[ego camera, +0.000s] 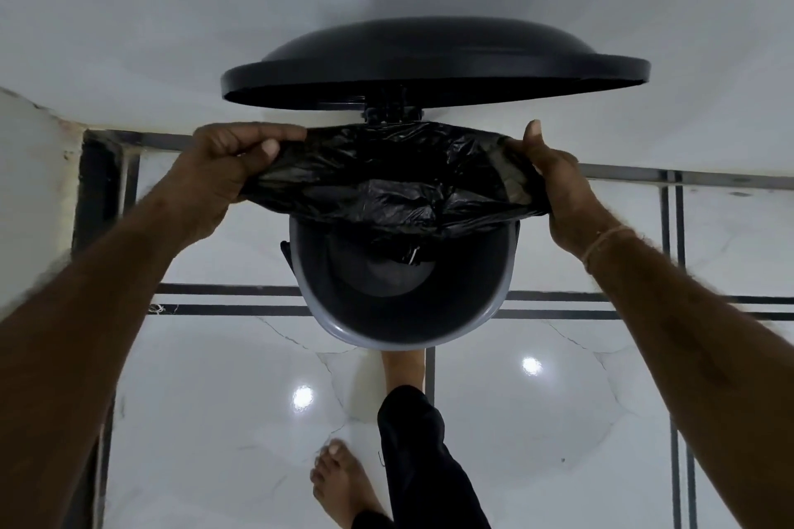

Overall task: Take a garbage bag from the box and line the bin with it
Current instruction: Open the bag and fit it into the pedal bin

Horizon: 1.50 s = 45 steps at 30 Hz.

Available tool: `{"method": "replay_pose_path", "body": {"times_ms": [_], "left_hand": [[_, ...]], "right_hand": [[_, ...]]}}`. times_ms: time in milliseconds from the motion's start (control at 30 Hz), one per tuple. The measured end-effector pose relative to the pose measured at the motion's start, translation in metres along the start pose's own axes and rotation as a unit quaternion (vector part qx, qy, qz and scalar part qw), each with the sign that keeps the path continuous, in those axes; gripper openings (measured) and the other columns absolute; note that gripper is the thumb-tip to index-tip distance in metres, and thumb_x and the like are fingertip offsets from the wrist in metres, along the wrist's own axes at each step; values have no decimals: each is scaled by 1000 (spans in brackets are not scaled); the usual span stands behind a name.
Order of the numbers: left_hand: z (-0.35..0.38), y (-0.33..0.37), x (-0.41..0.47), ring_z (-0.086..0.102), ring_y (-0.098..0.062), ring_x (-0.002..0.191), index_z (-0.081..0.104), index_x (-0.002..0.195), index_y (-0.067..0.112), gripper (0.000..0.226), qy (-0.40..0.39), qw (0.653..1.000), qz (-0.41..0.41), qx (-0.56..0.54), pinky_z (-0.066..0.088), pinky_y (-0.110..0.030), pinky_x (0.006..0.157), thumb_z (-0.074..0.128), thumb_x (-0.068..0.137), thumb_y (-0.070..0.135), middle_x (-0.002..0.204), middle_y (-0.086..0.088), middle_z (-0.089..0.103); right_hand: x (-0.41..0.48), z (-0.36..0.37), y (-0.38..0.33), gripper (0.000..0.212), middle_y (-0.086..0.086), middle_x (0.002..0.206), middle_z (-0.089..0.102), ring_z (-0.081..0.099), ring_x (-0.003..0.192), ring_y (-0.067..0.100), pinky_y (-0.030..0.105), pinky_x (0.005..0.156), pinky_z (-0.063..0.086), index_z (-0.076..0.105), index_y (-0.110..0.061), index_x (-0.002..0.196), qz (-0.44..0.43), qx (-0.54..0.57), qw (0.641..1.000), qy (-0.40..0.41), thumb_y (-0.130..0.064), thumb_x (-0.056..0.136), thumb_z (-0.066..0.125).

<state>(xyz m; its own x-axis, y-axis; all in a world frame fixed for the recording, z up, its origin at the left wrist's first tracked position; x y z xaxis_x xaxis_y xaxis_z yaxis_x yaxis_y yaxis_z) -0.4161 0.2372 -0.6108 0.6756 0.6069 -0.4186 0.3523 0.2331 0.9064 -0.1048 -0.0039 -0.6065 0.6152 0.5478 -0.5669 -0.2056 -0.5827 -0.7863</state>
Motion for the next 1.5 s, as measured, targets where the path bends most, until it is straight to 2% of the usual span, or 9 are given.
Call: {"method": "replay_pose_path", "body": {"times_ms": [133, 267, 400, 500, 767, 1033, 1200, 1367, 1500], "left_hand": [[18, -6, 15, 74, 1, 85, 67, 132, 8, 30, 78, 997, -5, 22, 60, -18, 69, 53, 106, 7, 103, 6, 76], [35, -26, 1, 71, -18, 92, 78, 103, 24, 23, 76, 991, -103, -24, 60, -31, 76, 56, 106, 28, 81, 9, 78], [37, -31, -28, 74, -30, 109, 75, 124, 19, 33, 22, 992, -85, -88, 59, -47, 95, 73, 94, 31, 116, -14, 78], [39, -29, -38, 71, -34, 112, 70, 131, 12, 45, 9, 993, -80, -89, 57, -47, 100, 77, 87, 18, 116, -14, 78], [47, -38, -80, 68, -9, 66, 68, 125, 19, 35, 119, 987, -110, -21, 50, -20, 52, 78, 91, 19, 103, -5, 71], [65, -58, -121, 52, 0, 52, 67, 90, 18, 12, 192, 952, -187, -147, 41, -25, 63, 66, 100, 24, 65, 9, 61], [78, -60, -128, 64, -3, 70, 63, 87, 25, 20, 214, 887, -280, -298, 46, -18, 56, 61, 101, 39, 74, 14, 72], [85, -66, -126, 59, -1, 57, 64, 89, 23, 21, 266, 825, -320, -383, 40, -11, 41, 60, 101, 40, 70, 12, 69], [91, -63, -128, 59, 2, 44, 71, 75, 20, 39, 282, 772, -287, -492, 37, -7, 39, 51, 105, 37, 62, 13, 72]], "right_hand": [[9, 11, -8, 84, 10, 110, 79, 75, 106, 26, 37, 98, 57, 76, -18, 117, 33, 3, 999, -9, -84, 75, 48], [-12, 15, 5, 69, 5, 93, 77, 74, 87, 15, 21, 70, 56, 76, -13, 98, 37, -103, 992, -61, -67, 101, 32], [-33, 2, 18, 44, 3, 89, 80, 76, 85, 15, 30, 76, 59, 79, -10, 100, -5, -79, 995, -60, -49, 100, 59], [-37, -1, 28, 29, 13, 108, 79, 76, 103, 26, 40, 96, 60, 78, -7, 112, 6, -70, 997, -38, -28, 91, 77], [-81, 5, 62, 50, -3, 116, 76, 77, 95, 25, 43, 91, 62, 72, -25, 125, 9, -98, 995, 5, -22, 78, 88], [-123, 24, 83, 62, -7, 129, 61, 70, 112, 28, 18, 76, 60, 59, -31, 136, -21, 31, 995, 95, -3, 84, 81], [-136, 32, 87, 62, 1, 119, 63, 71, 99, 19, 19, 73, 58, 54, -30, 138, 5, 55, 986, 156, -7, 87, 80], [-144, 36, 95, 35, 11, 92, 65, 62, 84, 23, 30, 63, 46, 58, -16, 119, 106, 115, 972, 176, -18, 90, 79], [-151, 31, 99, 19, 0, 73, 56, 46, 60, 10, 18, 46, 32, 62, -13, 86, 186, 205, 955, 108, -28, 97, 69]]}}
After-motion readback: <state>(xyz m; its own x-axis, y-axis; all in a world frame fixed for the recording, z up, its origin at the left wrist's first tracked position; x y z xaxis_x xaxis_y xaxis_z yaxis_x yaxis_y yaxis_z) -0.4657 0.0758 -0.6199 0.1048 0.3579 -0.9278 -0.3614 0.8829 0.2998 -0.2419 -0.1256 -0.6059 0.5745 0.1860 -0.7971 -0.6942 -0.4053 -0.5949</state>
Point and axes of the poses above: each hand's wrist, its own x-axis towards the middle knuckle, its own z-axis out of the palm, y = z × x, the point moved 2 cm from there along x, towards the middle knuckle
